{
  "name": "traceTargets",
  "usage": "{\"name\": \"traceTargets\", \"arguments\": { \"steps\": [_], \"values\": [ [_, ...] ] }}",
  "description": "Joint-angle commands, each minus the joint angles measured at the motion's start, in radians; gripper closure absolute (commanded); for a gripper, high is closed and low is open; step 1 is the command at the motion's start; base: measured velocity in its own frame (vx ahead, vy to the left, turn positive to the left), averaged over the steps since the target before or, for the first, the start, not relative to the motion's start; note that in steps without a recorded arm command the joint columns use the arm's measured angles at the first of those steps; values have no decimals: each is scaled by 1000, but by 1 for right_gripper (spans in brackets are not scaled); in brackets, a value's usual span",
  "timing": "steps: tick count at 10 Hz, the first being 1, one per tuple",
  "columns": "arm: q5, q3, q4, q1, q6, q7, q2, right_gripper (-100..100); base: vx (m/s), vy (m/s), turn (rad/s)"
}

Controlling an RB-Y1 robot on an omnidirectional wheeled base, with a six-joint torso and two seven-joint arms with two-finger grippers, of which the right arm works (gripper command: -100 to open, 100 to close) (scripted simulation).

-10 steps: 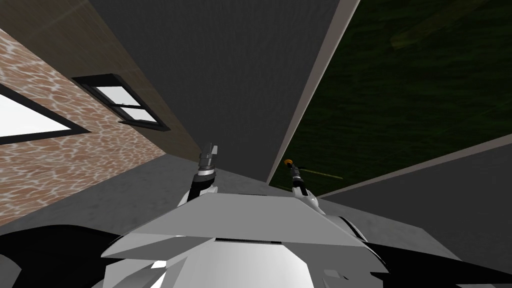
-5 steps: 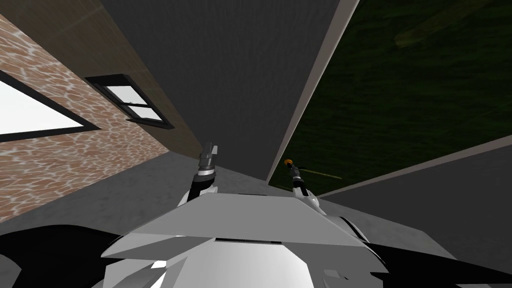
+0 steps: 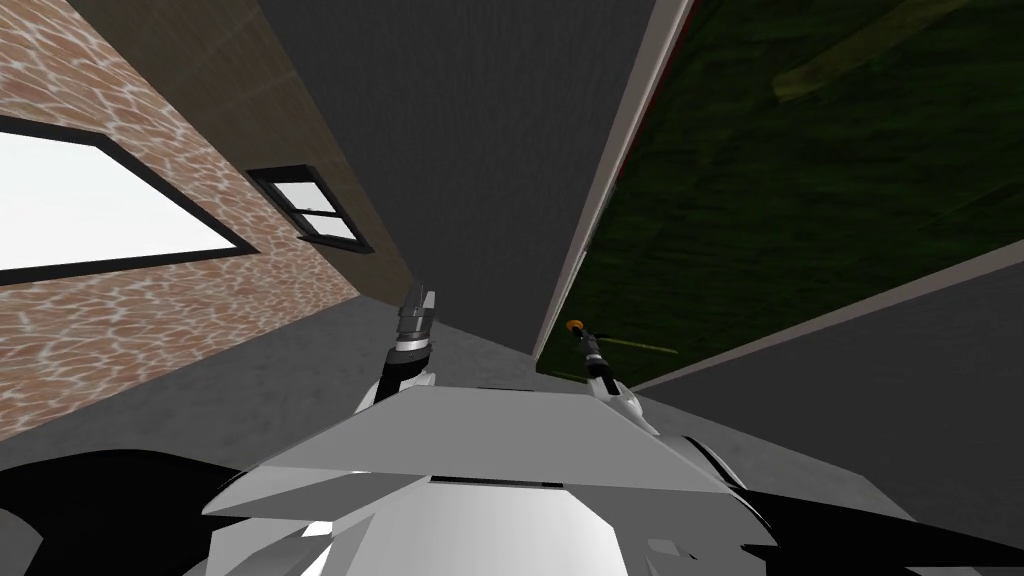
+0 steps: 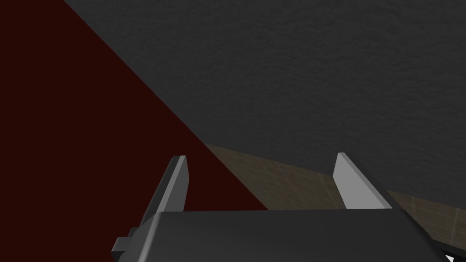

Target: Pull the door open

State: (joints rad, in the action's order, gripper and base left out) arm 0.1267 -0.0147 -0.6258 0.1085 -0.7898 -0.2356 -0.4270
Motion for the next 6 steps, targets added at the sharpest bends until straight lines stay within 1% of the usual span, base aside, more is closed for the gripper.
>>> {"name": "traceTargets", "arguments": {
  "steps": [1, 3, 4, 5, 6],
  "values": [
    [-8, 16, -7, -7, -12, -21, -14, 100, -203, -65, 113],
    [-18, 37, -13, -15, -21, -44, -27, 100, -186, -51, 95],
    [-15, 32, -4, -11, -16, -37, -21, 100, -87, -23, 27],
    [-22, 50, -8, -24, -35, -57, -33, 100, -125, -45, 78],
    [-26, 60, -12, -32, -46, -68, -42, 100, -211, -60, 110]
  ]
}}
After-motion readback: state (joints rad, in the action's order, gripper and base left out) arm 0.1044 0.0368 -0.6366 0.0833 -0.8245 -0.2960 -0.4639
